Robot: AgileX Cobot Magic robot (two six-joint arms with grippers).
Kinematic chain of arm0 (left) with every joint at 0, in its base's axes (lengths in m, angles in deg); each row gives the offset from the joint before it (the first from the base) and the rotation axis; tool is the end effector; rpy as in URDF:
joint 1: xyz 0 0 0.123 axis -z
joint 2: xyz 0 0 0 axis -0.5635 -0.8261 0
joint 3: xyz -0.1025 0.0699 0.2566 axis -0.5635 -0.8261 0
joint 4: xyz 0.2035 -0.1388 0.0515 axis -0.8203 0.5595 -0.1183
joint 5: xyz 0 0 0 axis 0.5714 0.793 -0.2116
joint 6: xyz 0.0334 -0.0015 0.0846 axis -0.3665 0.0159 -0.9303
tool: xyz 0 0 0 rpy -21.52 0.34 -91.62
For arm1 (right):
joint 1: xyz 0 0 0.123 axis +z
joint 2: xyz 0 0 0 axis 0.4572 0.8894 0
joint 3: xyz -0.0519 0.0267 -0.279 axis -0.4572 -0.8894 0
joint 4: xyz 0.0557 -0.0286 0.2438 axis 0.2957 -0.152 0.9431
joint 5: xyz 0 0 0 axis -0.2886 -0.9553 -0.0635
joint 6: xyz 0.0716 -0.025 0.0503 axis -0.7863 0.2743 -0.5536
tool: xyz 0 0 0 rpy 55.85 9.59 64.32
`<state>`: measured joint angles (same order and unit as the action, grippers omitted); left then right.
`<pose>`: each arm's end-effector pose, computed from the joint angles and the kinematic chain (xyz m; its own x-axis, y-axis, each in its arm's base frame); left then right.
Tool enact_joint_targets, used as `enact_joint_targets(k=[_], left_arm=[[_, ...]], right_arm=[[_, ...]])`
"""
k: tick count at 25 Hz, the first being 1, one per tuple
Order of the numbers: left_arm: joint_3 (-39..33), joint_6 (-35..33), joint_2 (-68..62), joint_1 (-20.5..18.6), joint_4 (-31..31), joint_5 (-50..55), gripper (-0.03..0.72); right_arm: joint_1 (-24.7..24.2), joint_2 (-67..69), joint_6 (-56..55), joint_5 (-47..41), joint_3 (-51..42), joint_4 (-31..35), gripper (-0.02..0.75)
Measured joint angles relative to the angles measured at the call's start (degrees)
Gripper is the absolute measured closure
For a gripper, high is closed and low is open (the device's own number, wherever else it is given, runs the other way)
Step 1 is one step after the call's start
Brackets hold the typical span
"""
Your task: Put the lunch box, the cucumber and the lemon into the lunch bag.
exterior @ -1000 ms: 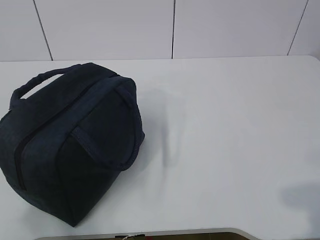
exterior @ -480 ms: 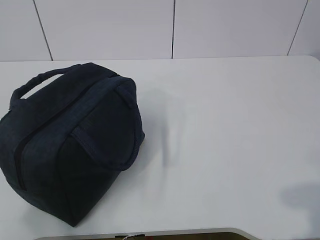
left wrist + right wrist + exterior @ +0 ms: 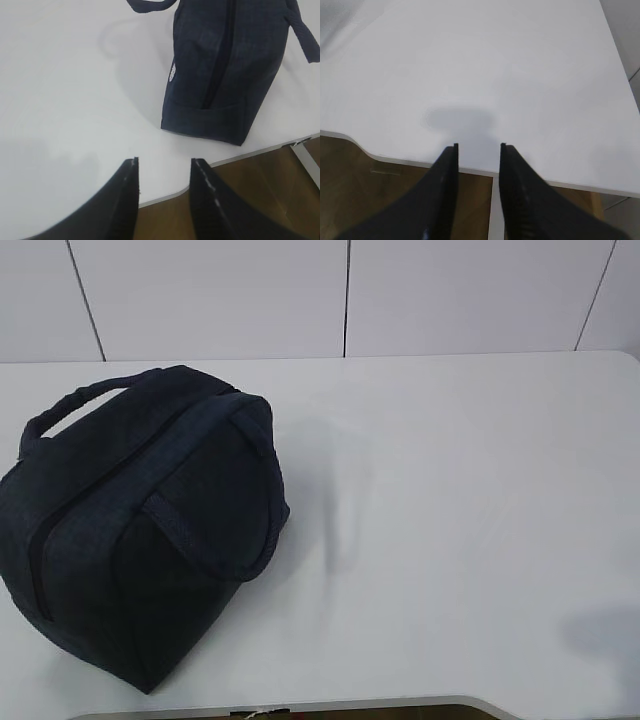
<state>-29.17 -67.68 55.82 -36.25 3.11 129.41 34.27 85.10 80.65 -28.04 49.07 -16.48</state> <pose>-0.0077 -0.0221 0.2769 -0.4739 0.1020 -0.8746 0.2336 0.9722 -0.0132 -0.0099 -0.0091 0.2714 -0.4918 -0.2155 -0.8436 -0.1257 0.9763 -0.1761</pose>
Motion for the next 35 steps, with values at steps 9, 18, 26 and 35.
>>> enact_joint_targets(k=[9, 18, 26, 35], left_arm=[[0.0, 0.0, 0.0, 0.0, 0.0, 0.0, 0.446], [0.0, 0.0, 0.0, -1.3, 0.0, 0.0, 0.446], [0.0, 0.0, 0.0, -1.3, 0.0, 0.0, 0.446], [0.0, 0.0, 0.0, -1.3, 0.0, 0.0, 0.446]], right_arm=[[0.0, 0.0, 0.0, 0.0, 0.0, 0.0, 0.496], [0.0, 0.0, 0.0, 0.0, 0.0, 0.0, 0.496], [0.0, 0.0, 0.0, 0.0, 0.0, 0.0, 0.496], [0.0, 0.0, 0.0, 0.0, 0.0, 0.0, 0.496]])
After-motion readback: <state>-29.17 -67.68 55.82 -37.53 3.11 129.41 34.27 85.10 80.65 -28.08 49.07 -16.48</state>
